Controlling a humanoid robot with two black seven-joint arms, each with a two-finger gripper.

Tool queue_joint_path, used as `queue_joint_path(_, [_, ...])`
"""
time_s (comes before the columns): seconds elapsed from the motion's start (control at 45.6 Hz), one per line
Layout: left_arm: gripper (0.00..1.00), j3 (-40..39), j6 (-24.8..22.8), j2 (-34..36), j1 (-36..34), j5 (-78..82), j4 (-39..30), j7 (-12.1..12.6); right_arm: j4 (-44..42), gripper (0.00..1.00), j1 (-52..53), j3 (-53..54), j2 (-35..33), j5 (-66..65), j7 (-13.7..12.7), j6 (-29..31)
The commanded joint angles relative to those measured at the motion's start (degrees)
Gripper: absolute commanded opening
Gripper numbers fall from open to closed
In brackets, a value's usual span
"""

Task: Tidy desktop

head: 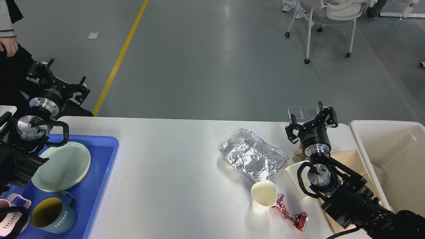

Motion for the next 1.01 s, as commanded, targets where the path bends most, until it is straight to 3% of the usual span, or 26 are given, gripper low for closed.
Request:
queue_joint_path(0.0, [0.96, 0.0, 0.0, -3.0, -0.1, 0.4, 0.1, -0.3, 0.0, 1.00, 0.0, 0.0, 0.0, -0.1, 0.0, 0.0])
queue_joint_path(0.219, [0.96, 1.0, 0.0, -7.9, 0.1, 0.7, 0.1, -0.9, 0.0, 1.00, 0.0, 0.0, 0.0, -0.1, 0.0, -0.1])
queue_joint_path(0.526, [0.97, 1.9, -0.6, -8.9, 5.5, 1.5, 0.1, -7.0, 0.0, 1.00, 0.0, 0.0, 0.0, 0.0, 0.0, -0.1])
queue_joint_path(0.767, [0.97, 3.6, -10.9, -9.6, 10.2, 3.1, 0.1, -17.3, 0.0, 1.00, 0.0, 0.0, 0.0, -0.1, 0.0, -0.1])
queue_joint_path(0.986, [0.97, 4.4, -15.9, -9.1, 11.2, 3.6, 0.1, -18.4, 0.0, 1.00, 0.0, 0.0, 0.0, -0.1, 0.0, -0.1])
